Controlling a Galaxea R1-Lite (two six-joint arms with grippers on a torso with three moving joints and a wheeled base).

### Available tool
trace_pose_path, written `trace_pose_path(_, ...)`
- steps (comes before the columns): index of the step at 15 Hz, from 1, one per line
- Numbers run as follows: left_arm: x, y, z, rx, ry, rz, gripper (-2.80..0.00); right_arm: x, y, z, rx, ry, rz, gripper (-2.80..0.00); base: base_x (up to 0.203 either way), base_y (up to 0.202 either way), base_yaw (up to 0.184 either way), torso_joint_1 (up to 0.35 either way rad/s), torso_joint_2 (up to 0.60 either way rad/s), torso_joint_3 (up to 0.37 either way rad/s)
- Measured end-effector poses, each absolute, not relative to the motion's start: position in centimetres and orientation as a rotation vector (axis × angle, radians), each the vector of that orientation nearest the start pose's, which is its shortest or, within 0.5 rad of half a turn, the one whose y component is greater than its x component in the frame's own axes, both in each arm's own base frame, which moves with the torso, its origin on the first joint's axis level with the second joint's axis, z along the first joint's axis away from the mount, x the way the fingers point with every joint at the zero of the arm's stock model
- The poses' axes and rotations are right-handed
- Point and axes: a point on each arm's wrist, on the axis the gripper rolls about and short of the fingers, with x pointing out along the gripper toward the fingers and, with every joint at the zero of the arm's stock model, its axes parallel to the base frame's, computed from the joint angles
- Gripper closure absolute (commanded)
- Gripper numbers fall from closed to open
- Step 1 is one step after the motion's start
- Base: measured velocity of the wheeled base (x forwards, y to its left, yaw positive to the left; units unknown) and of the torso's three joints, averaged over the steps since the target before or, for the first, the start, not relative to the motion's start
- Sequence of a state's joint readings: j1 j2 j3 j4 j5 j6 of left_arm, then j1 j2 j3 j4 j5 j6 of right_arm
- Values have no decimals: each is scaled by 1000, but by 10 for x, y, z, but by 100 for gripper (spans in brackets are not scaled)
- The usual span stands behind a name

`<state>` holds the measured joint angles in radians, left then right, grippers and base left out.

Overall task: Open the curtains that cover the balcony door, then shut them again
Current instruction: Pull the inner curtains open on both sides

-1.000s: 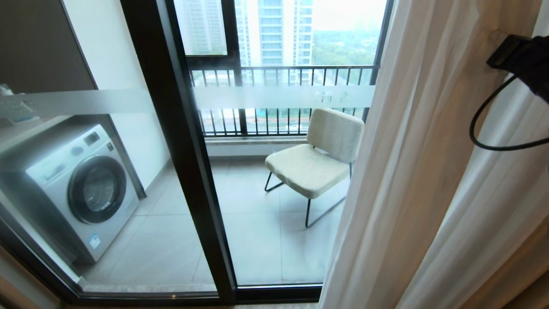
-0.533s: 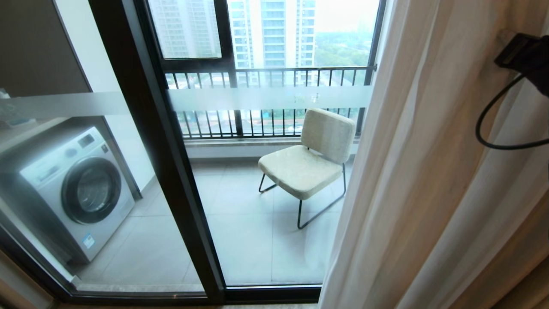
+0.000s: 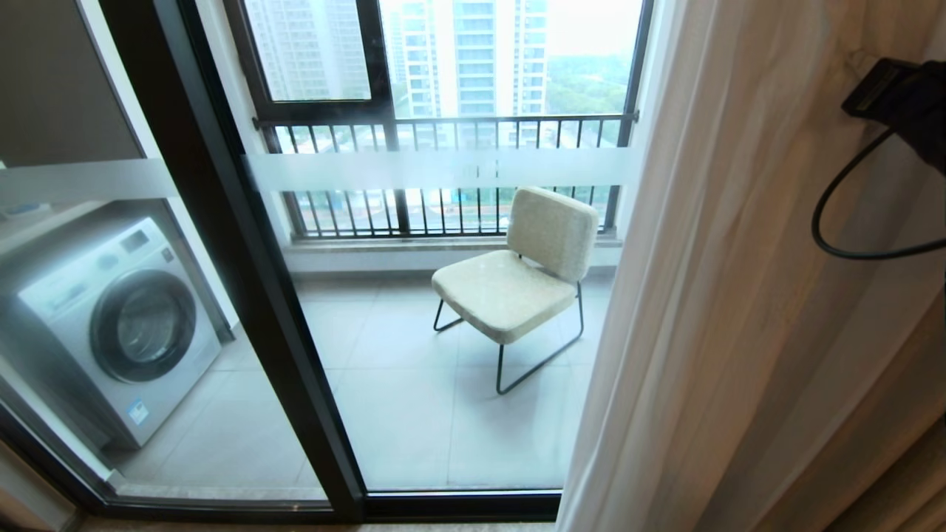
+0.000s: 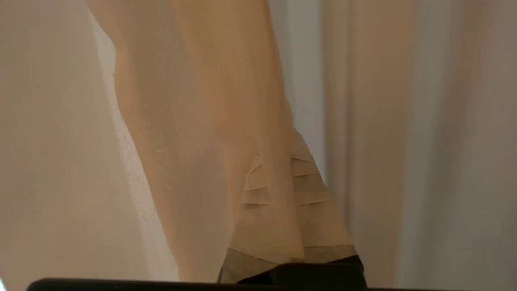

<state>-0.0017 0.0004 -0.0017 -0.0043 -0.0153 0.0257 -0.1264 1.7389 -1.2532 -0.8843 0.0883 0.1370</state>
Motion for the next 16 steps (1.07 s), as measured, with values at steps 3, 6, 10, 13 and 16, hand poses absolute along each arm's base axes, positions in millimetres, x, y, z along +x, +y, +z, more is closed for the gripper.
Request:
trace_pose_path(3, -23, 0, 76, 26, -6, -17, 0, 332, -40, 320, 93, -397, -10, 0, 0, -184, 1, 3, 1, 1)
trace_pose_path(6, -23, 0, 76, 26, -5, -17, 0, 332, -40, 320, 93, -397, -10, 0, 0, -182, 2, 2, 0, 0)
trace_pose_path(10, -23, 0, 76, 26, -6, -17, 0, 332, -40, 320, 92, -395, -10, 0, 0, -184, 2, 1, 3, 2)
trace_pose_path(13, -23, 0, 76, 26, -6, -17, 0, 332, -40, 319, 92, -396, -10, 0, 0, -188, -1, 0, 3, 1)
trace_pose_path(16, -23, 0, 76, 26, -6, -17, 0, 330, -40, 318, 92, -392, -11, 0, 0, -80, 1, 2, 0, 2)
